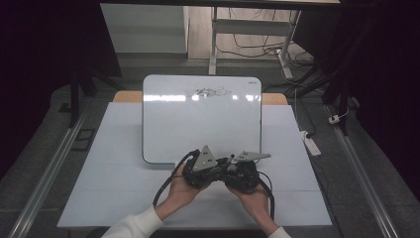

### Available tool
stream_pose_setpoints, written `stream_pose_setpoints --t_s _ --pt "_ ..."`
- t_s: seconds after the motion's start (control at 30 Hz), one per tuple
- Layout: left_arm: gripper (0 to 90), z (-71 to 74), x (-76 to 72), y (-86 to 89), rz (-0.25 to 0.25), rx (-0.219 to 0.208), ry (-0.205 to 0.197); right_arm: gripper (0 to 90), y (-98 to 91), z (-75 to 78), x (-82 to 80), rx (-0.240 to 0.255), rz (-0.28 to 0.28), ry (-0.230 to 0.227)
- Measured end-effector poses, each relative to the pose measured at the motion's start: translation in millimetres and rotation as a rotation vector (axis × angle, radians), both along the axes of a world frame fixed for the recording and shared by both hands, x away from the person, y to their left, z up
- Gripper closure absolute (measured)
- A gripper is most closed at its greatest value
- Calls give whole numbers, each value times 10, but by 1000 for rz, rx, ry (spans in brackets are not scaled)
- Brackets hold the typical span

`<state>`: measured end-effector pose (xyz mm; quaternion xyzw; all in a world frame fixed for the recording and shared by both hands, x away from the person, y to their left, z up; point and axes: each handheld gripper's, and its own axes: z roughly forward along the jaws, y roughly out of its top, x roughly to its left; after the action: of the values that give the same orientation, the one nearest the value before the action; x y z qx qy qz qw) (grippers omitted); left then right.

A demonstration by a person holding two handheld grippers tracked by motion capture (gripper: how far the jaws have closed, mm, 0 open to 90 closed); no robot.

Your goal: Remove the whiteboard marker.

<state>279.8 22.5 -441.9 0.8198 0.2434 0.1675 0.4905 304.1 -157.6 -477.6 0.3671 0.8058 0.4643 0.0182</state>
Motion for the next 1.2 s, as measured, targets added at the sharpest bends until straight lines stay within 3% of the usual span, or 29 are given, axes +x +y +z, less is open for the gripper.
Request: stream_pose_setpoints --t_s 0.1,0.13,0.17,0.2,0.23,0.37,0.4,0.57,0.6,0.77,0.9,1.0,1.2 --pt "772 5 4 7 -14 -14 23 771 0 -2 -8 -7 1 -20" --pt "640 13 0 20 -16 -22 26 772 -4 6 -18 -12 -1 -42" --pt "640 30 -9 47 -17 -31 25 772 -4 6 -18 -12 -1 -42" --pt "584 53 -21 91 -15 -41 22 772 -12 12 -21 -12 -2 -60" --pt "506 78 -37 153 -9 -50 21 772 -42 30 -29 -7 -7 -91" --pt "447 98 -120 523 25 -65 45 773 -112 65 -28 14 -21 -137" --pt "437 70 -155 634 40 -53 54 773 -169 95 -24 23 -38 -169" --pt "418 -182 -331 1216 145 20 134 773 -268 153 -2 58 -53 -219" --pt "383 -232 -362 1318 170 36 152 773 -301 182 9 65 -59 -246" --pt "289 -419 -483 1723 293 40 207 772 -378 239 33 113 -65 -296" --pt "278 -506 -467 1892 342 21 232 773 -416 252 50 117 -73 -309" --pt "273 -536 -456 1955 358 38 232 773 -452 249 63 109 -85 -321" --pt "273 -577 -463 2054 374 30 246 773 -476 243 108 111 -91 -335"
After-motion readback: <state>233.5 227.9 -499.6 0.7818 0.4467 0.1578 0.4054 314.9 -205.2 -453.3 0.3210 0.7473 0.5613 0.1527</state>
